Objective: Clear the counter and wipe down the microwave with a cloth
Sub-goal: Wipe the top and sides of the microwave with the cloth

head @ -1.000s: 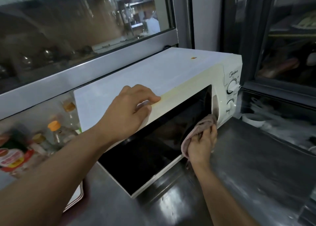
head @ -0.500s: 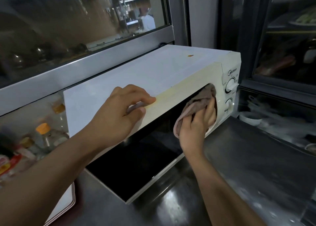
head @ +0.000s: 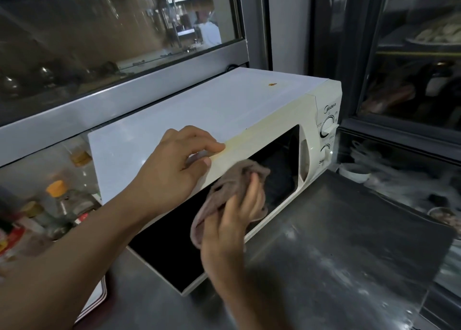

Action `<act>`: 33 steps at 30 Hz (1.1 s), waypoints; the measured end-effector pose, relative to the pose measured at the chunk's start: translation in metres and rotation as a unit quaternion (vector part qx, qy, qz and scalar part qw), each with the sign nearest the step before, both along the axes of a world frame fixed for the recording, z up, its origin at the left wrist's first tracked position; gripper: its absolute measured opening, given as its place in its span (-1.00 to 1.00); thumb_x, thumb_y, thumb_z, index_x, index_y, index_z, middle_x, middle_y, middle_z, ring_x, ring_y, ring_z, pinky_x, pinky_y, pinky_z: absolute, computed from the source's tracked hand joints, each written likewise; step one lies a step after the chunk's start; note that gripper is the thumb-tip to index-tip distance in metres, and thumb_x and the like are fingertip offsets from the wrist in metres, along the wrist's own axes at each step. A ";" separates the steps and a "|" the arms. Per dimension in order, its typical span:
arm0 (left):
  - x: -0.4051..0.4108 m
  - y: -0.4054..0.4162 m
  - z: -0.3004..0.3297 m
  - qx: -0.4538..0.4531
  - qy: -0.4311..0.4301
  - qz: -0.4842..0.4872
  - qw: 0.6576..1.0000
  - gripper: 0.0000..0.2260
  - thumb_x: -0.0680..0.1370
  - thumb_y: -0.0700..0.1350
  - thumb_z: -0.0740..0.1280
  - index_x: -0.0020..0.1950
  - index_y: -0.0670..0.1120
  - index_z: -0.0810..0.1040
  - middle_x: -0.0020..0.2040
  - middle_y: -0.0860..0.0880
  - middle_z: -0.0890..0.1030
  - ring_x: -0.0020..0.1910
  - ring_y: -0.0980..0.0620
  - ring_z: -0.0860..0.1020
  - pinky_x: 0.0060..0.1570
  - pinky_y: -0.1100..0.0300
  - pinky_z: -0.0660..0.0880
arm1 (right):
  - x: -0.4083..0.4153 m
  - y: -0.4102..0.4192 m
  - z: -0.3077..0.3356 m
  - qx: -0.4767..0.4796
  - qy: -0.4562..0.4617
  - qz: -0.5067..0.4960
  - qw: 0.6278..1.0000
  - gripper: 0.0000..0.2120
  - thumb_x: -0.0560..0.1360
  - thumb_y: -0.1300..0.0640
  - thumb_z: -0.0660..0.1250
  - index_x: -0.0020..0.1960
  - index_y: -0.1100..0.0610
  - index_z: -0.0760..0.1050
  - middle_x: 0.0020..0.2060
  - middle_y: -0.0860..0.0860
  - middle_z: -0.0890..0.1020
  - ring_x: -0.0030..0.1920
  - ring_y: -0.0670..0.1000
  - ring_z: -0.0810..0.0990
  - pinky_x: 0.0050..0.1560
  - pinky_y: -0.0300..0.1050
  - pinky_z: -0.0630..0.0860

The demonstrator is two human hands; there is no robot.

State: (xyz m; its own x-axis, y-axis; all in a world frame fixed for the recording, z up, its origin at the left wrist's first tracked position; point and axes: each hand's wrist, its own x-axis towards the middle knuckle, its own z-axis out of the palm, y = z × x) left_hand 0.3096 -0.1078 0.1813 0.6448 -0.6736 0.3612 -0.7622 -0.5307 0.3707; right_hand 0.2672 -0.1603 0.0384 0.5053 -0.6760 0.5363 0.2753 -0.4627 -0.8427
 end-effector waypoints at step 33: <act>-0.017 0.024 0.010 0.013 -0.096 0.037 0.995 -0.75 0.49 -0.15 0.25 0.12 -0.07 0.59 0.02 0.10 0.56 -0.05 0.14 0.52 -0.01 0.47 0.32 | 0.007 -0.037 -0.053 0.150 0.081 -0.020 0.985 -0.33 0.42 0.10 0.04 0.51 0.24 0.05 0.51 0.16 0.05 0.50 0.17 0.05 0.49 0.20 -0.02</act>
